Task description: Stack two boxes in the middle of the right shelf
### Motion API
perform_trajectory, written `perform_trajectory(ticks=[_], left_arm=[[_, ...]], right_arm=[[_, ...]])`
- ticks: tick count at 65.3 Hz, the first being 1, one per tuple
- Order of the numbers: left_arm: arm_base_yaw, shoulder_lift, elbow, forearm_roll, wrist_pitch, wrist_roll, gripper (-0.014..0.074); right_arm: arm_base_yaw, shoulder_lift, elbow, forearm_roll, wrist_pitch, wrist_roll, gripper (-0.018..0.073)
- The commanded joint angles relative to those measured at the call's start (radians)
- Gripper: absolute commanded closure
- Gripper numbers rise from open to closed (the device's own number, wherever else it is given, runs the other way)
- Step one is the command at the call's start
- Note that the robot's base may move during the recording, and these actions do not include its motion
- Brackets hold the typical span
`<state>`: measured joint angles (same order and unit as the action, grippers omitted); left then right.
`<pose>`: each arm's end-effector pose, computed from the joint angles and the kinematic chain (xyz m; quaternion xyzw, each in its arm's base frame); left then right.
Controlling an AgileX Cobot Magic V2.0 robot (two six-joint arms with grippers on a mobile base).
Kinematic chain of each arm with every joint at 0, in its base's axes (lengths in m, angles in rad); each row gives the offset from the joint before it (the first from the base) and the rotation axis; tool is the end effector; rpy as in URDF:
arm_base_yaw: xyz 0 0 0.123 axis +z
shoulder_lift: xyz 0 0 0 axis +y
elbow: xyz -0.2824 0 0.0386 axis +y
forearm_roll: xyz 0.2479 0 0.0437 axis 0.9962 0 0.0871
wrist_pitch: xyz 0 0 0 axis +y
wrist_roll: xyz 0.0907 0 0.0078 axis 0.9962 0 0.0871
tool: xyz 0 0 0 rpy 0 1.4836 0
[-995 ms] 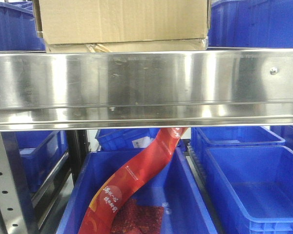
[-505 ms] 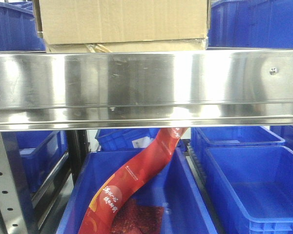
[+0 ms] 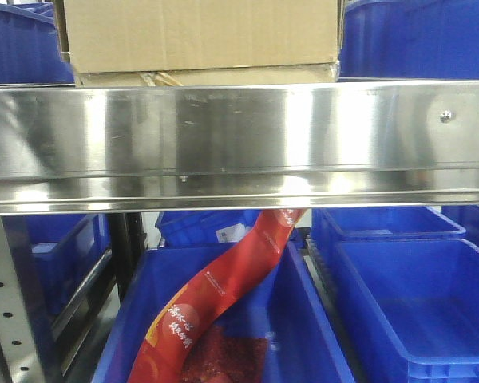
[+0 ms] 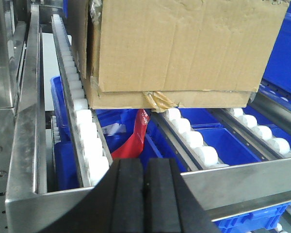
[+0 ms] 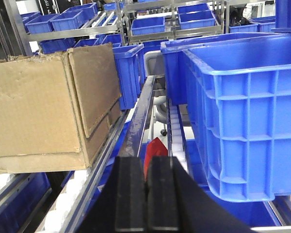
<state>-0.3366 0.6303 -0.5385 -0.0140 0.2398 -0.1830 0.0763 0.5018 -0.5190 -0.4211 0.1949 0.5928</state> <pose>0.1262 -0.0445 0.3193 0.0561 0.7860 -0.1635 0.5936 0.1088 0.0010 0.3338 0.0644 0.7298 0.0577 0.6782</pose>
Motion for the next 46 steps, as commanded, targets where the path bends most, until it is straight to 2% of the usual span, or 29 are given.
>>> perform_trajectory(ticks=[1,19,23,26,30,34,37,46], left_arm=[[0.005,-0.005,-0.001,-0.007,-0.022,-0.007,0.0707],[0.005,-0.005,-0.001,-0.007,-0.022,-0.007,0.0707],[0.005,-0.005,-0.001,-0.007,-0.022,-0.007,0.0707],[0.005,-0.005,-0.001,-0.007,-0.022,-0.007,0.0707],[0.005,-0.005,-0.001,-0.007,-0.022,-0.007,0.0707],[0.005,-0.005,-0.001,-0.007,-0.022,-0.007,0.0707],[0.005,-0.005,-0.001,-0.007,-0.022,-0.007,0.0707],[0.005,-0.005,-0.001,-0.007,-0.022,-0.007,0.0707]], right_arm=[[-0.004,-0.006,0.002,-0.006,-0.024,-0.001,0.072],[-0.004,-0.008,0.002,-0.004,-0.014,-0.001,0.072],[-0.004,-0.025,0.016,0.051,-0.002,-0.007,0.072],[-0.006,-0.047,0.036,0.128,-0.002,-0.094,0.072],[-0.006,-0.098,0.077,0.245,-0.009,-0.323,0.072],[-0.008,-0.152,0.129,0.321,-0.009,-0.47,0.072],[-0.013,-0.192,0.162,0.328,-0.011,-0.501,0.072],[-0.055,-0.314,0.276,0.328,-0.079,-0.506,0.072]])
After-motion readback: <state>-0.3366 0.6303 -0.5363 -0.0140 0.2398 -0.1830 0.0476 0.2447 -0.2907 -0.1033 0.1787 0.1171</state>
